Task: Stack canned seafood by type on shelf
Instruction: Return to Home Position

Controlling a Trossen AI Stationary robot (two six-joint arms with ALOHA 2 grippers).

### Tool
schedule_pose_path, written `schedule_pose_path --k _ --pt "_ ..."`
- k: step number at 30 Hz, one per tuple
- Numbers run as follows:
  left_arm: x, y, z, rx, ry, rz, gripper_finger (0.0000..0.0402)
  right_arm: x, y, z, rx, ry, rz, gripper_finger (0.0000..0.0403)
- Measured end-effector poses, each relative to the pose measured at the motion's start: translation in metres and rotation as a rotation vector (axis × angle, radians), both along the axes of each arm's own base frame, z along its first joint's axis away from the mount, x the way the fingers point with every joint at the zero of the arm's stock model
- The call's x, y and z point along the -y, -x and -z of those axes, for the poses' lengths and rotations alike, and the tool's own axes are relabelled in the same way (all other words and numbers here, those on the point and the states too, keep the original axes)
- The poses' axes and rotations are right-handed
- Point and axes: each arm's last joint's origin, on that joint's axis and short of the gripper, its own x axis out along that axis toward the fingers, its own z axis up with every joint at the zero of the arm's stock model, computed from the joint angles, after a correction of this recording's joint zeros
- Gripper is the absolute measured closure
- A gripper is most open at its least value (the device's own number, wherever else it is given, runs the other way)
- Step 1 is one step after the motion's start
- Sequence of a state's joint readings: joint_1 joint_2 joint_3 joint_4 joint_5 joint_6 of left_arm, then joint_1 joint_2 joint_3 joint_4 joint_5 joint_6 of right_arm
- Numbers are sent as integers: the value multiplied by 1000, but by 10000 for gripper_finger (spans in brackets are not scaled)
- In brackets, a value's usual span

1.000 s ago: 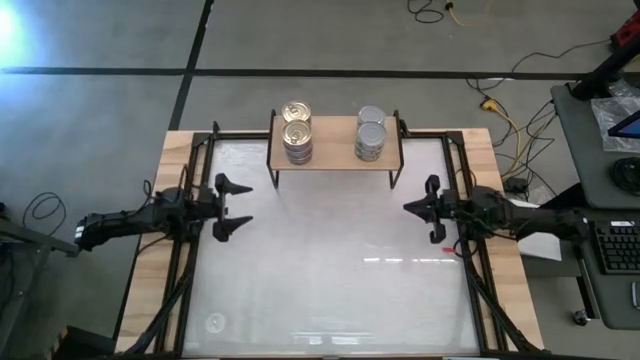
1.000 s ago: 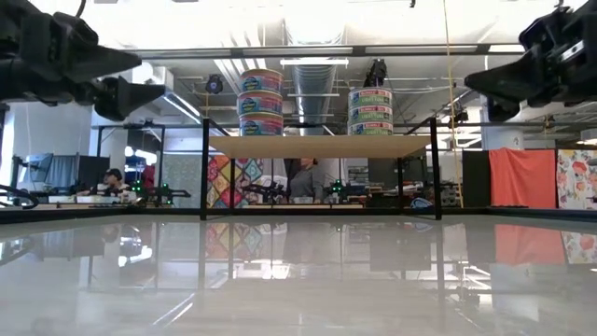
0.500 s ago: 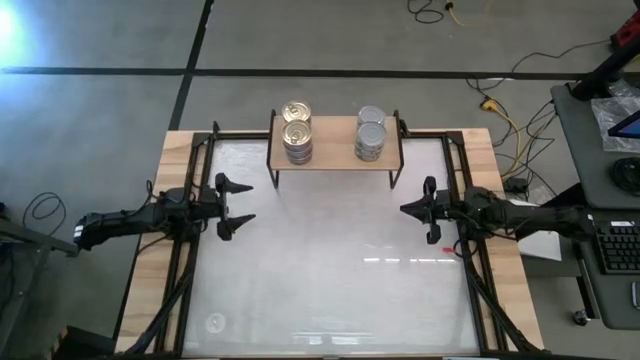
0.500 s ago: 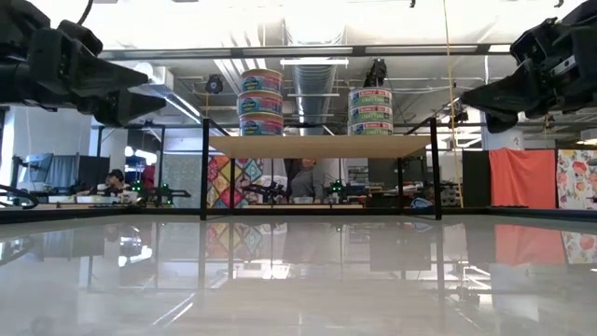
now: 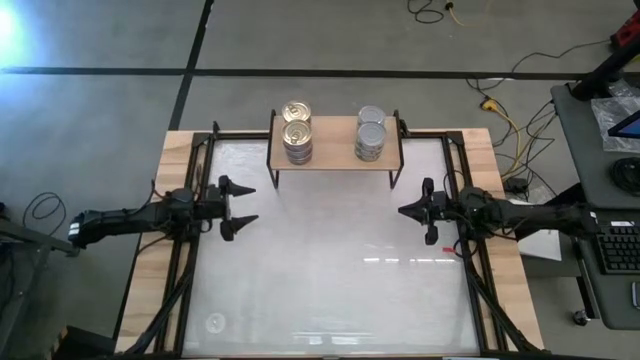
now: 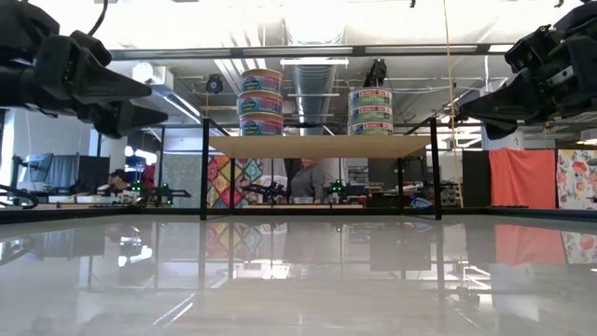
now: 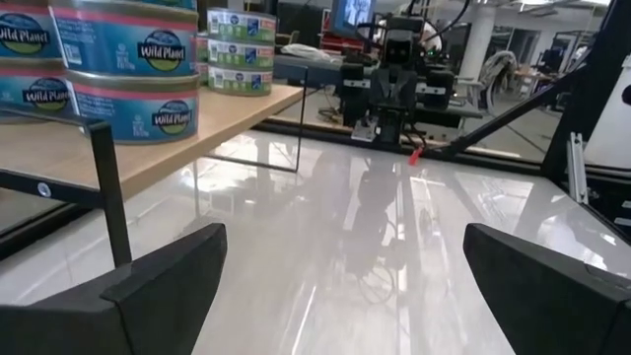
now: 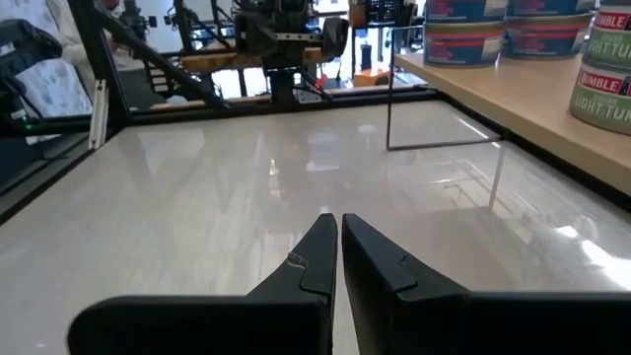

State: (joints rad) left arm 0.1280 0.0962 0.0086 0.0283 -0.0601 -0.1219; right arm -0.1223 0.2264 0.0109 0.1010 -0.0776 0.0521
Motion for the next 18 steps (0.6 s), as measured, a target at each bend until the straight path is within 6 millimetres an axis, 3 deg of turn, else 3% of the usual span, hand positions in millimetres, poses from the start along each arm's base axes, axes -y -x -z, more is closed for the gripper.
schedule_pose_path --k 18 --pt "0 -2 4 -42 5 -1 3 0 0 -1 3 0 0 390"
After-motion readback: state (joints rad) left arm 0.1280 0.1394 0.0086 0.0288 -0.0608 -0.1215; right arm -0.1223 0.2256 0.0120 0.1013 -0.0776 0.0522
